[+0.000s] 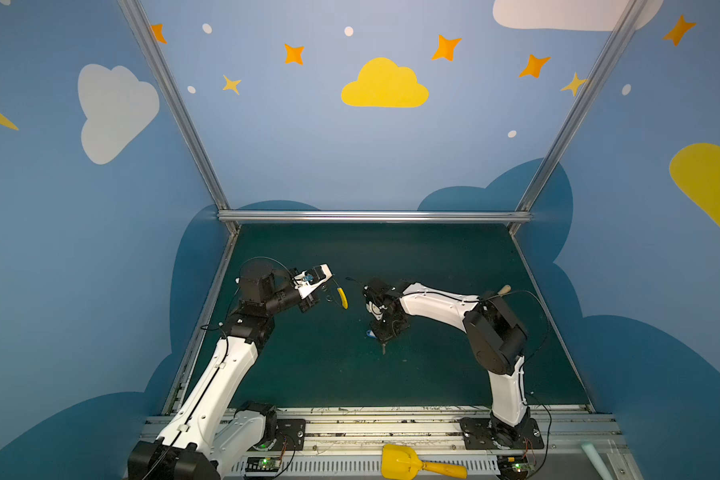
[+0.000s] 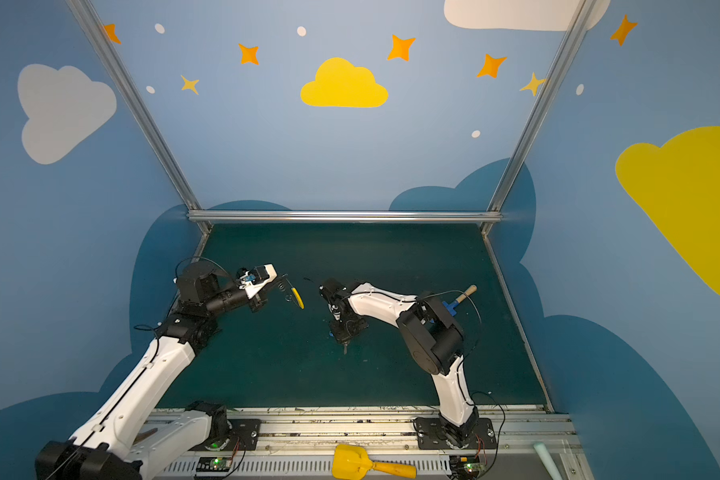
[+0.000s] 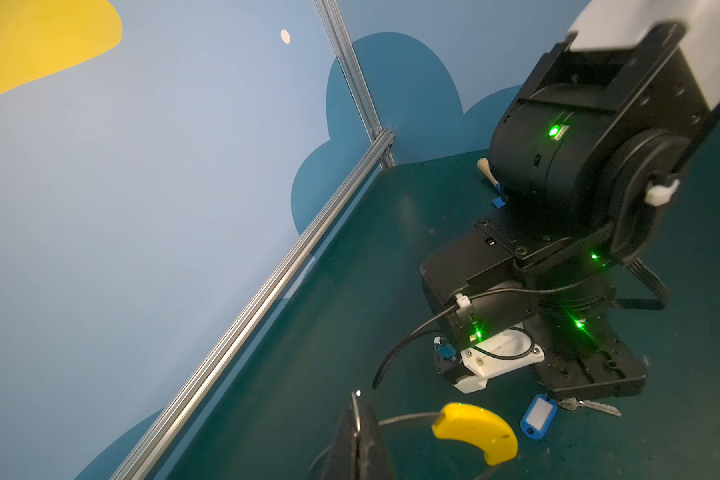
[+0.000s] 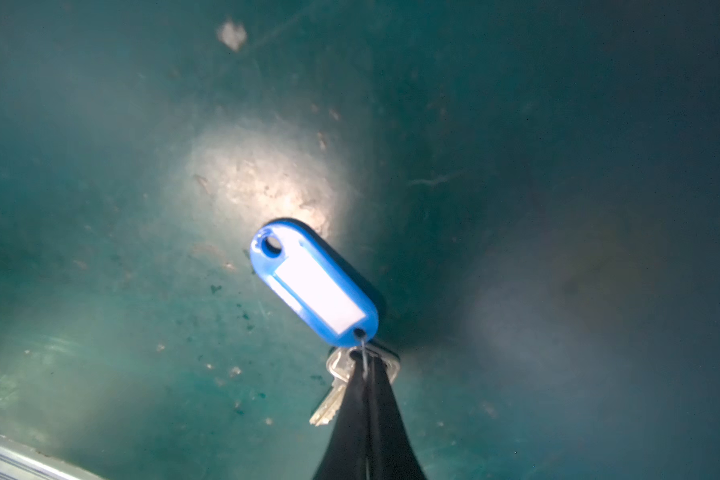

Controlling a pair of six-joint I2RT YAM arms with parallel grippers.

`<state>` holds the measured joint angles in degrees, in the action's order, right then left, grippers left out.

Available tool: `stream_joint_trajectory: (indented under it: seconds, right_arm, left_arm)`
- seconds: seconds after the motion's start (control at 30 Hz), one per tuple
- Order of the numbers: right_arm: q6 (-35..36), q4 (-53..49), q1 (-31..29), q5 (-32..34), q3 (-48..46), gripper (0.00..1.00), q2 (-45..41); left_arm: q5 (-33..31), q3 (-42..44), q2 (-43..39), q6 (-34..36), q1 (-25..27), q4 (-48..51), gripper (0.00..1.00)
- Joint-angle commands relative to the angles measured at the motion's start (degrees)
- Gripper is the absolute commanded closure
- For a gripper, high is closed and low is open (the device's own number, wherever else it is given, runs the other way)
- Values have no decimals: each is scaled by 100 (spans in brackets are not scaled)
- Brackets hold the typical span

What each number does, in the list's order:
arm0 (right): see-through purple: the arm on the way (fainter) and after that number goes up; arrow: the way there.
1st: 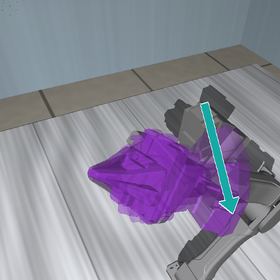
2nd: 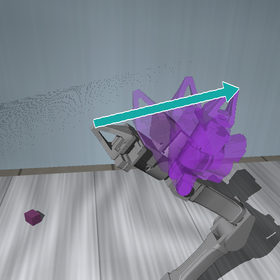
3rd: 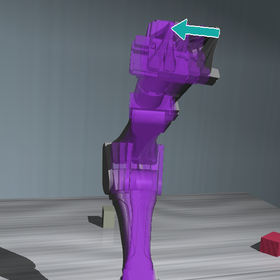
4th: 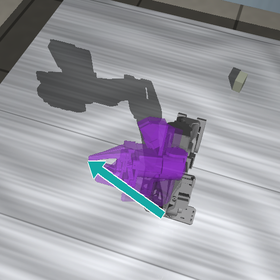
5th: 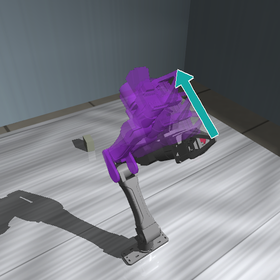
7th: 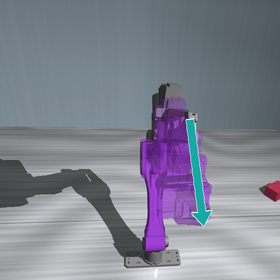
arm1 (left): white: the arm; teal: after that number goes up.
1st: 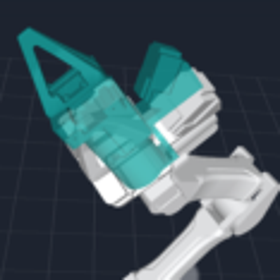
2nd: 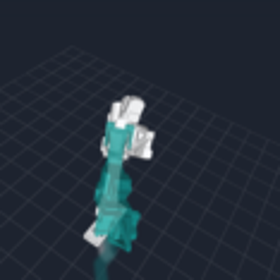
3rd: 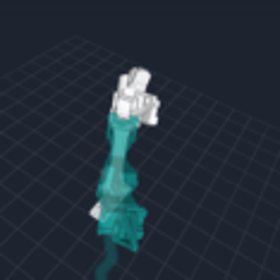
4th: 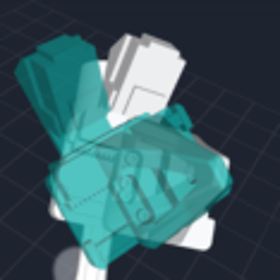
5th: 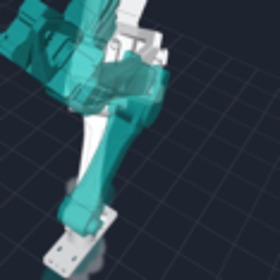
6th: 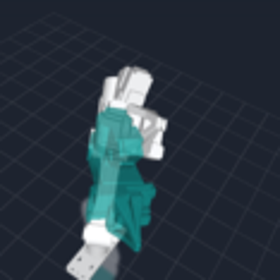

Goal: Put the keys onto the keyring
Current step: 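Lift the blue-tagged key with the right gripper toward the hoop in the left gripper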

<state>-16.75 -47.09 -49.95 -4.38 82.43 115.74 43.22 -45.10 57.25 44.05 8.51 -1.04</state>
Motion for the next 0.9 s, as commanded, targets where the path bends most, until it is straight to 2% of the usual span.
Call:
stream_joint_trajectory:
  seconds: [0.0, 0.23, 0.43, 0.63, 0.87]
  right_arm:
    - [80, -108, 30, -93, 38, 96, -95]
    - [47, -17, 30, -128, 31, 99, -142]
    - [167, 482, 115, -240, -315, 100, -718]
    - [773, 1031, 317, -469, -752, 100, -1500]
    - [1965, 1234, 749, -1552, -1065, 100, -2288]
  left_arm:
    - [95, 12, -39, -68, -24, -90, 96]
    - [98, 10, -33, -64, -25, -107, 96]
    - [151, 2, -21, -111, -25, -153, 96]
    - [264, -3, 57, -255, 11, -399, 96]
    - [429, -230, 299, -223, 325, -394, 96]
